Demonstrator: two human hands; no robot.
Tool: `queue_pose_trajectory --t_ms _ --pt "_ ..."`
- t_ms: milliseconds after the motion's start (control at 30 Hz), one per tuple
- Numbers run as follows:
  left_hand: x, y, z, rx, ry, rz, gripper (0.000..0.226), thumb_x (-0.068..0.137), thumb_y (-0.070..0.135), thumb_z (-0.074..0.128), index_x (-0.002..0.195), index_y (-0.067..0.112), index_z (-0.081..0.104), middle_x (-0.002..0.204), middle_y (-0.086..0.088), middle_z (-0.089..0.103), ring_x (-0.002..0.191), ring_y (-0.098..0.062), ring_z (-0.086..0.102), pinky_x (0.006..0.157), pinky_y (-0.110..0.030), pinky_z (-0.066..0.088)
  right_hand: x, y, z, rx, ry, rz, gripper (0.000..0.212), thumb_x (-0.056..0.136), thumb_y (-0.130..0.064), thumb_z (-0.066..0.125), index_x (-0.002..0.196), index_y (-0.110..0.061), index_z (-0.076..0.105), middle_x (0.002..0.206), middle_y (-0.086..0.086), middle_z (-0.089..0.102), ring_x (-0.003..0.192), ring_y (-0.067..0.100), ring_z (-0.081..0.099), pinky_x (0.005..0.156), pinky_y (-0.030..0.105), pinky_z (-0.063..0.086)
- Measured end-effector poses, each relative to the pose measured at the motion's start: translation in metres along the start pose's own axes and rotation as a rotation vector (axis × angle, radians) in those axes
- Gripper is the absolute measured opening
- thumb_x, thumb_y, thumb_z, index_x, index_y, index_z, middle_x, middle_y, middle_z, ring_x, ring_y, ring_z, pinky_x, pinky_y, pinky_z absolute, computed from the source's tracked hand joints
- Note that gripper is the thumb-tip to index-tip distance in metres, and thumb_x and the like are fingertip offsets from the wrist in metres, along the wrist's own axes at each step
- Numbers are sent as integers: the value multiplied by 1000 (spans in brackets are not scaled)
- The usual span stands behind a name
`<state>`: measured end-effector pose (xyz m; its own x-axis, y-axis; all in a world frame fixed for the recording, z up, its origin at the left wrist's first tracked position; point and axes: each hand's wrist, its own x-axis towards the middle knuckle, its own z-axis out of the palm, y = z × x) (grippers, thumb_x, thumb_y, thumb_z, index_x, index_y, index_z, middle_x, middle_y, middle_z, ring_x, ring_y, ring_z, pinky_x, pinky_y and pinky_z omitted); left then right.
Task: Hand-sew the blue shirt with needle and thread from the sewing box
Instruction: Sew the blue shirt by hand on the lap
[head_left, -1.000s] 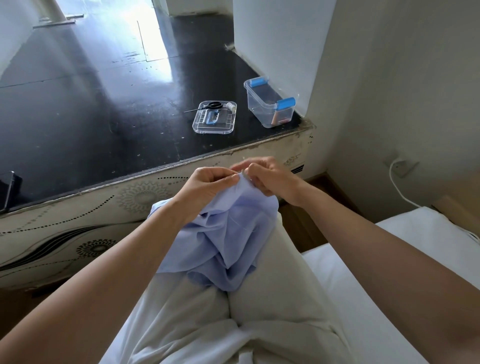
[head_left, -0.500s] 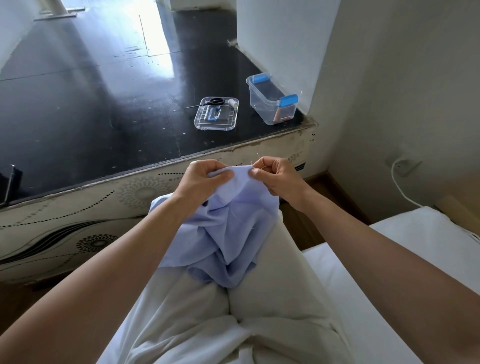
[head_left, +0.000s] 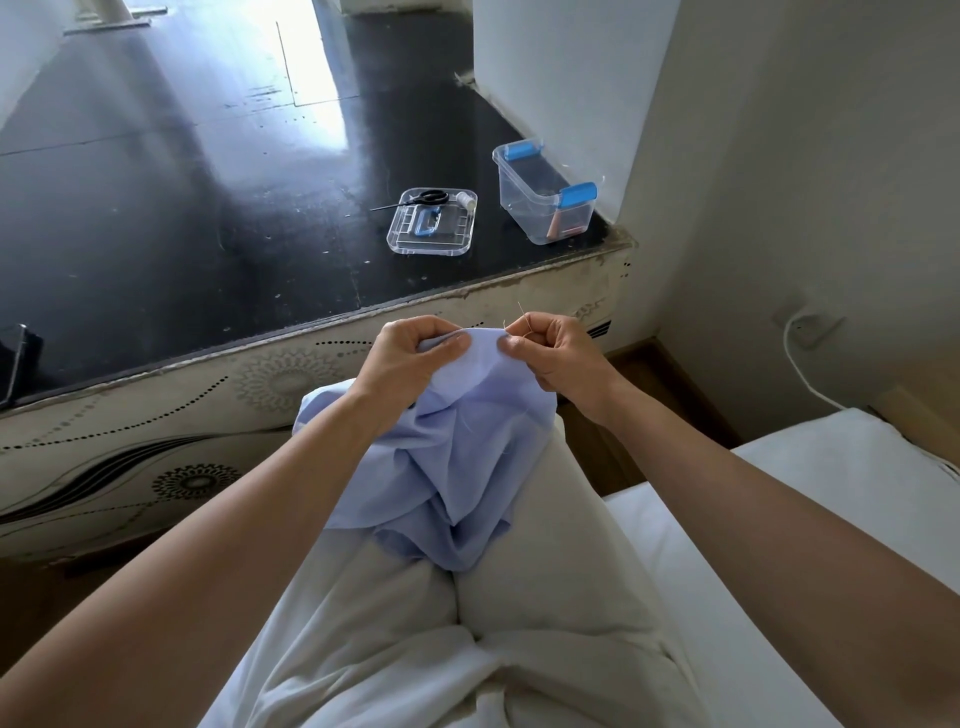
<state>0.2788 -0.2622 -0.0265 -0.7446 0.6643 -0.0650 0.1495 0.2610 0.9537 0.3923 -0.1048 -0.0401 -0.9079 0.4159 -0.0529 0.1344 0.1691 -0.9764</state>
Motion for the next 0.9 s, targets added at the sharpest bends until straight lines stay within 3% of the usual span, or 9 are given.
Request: queue_pose_trajectory --t_ms 200,333,500,600,733,900 --pt "-1 -4 2 -1 -56 -43 8 89 17 69 92 12 76 82 -5 68 73 -13 59 68 -29 50 -3 1 0 12 2 -17 9 96 -16 60 91 -8 62 72 5 57 51 2 50 46 14 40" --pt "-3 -5 2 -16 -41 -43 7 89 16 70 86 16 76 83 -7 69 74 -15 61 72 -33 51 -6 2 -1 -17 -44 -3 6 95 -21 61 95 -15 62 85 16 63 69 11 61 55 21 50" --pt "-1 -7 0 -3 -45 -55 10 91 21 68 91 17 77 83 -7 70 76 -14 59 72 -33 49 -4 -2 -4 15 -3 73 11 101 -10 42 109 -15 48 70 2 46 57 8 41 47 15 38" --pt "-2 -7 -1 -5 -50 -53 11 91 20 67 92 17 77 88 -14 73 78 -15 62 75 -36 52 -7 -3 -4 -34 -39 9 15 100 -5 42 107 -10 55 68 3 47 49 5 43 45 14 37" --pt "-3 -6 0 -27 -63 -44 12 94 17 64 93 19 76 87 -8 72 79 -13 64 75 -31 53 -12 -2 -5 -62 -27 -131 17 99 -5 51 104 -4 67 64 14 49 43 6 43 43 13 37" --pt "-4 -3 1 -66 -81 -24 14 95 15 61 95 18 75 88 -6 72 79 -11 64 75 -28 52 -10 5 -6 -59 -44 -190 19 98 -10 55 109 -9 70 82 25 65 57 15 55 49 18 45"
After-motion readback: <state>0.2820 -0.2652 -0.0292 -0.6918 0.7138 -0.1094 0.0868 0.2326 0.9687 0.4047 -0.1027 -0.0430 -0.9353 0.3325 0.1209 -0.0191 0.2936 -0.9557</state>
